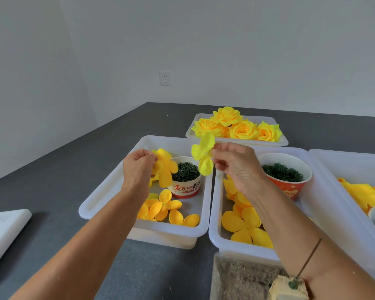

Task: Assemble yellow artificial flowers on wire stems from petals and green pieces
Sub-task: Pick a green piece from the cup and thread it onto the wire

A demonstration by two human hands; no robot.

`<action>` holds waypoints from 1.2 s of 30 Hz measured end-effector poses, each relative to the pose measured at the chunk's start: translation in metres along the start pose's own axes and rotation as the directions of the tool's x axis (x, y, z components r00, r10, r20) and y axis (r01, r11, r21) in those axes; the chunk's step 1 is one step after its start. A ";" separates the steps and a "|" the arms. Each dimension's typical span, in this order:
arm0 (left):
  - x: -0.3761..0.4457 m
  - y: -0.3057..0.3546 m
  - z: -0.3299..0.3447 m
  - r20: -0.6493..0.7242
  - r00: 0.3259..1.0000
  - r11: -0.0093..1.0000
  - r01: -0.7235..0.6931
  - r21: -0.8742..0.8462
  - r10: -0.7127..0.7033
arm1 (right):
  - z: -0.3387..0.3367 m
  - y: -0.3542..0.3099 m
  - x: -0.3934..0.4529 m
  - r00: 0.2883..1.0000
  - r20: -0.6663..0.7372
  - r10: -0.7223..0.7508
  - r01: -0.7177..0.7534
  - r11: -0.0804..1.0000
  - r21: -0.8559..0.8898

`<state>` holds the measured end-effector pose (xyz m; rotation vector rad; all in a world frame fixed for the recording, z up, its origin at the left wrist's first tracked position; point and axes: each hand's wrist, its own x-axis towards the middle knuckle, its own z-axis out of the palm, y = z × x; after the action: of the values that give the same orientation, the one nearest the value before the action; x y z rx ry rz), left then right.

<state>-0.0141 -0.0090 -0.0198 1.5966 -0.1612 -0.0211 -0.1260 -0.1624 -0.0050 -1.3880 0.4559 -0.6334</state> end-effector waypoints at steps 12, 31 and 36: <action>0.021 -0.018 0.002 0.050 0.962 0.741 0.174 0.648 -0.270 | 0.012 0.009 -0.016 0.908 0.418 0.006 0.154 0.925 -0.347; -0.016 -0.003 -0.003 0.542 0.818 0.961 -0.270 0.065 0.193 | -0.005 -0.012 -0.011 0.961 0.277 -0.010 0.086 0.961 -0.264; -0.015 -0.013 0.001 0.684 0.728 0.759 -0.473 0.448 0.050 | -0.065 -0.054 -0.007 0.989 0.126 -0.075 0.098 0.977 -0.187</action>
<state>-0.0275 -0.0080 -0.0336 2.1387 -1.0499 -0.3167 -0.1803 -0.2103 0.0385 -1.6277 0.3702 -0.5855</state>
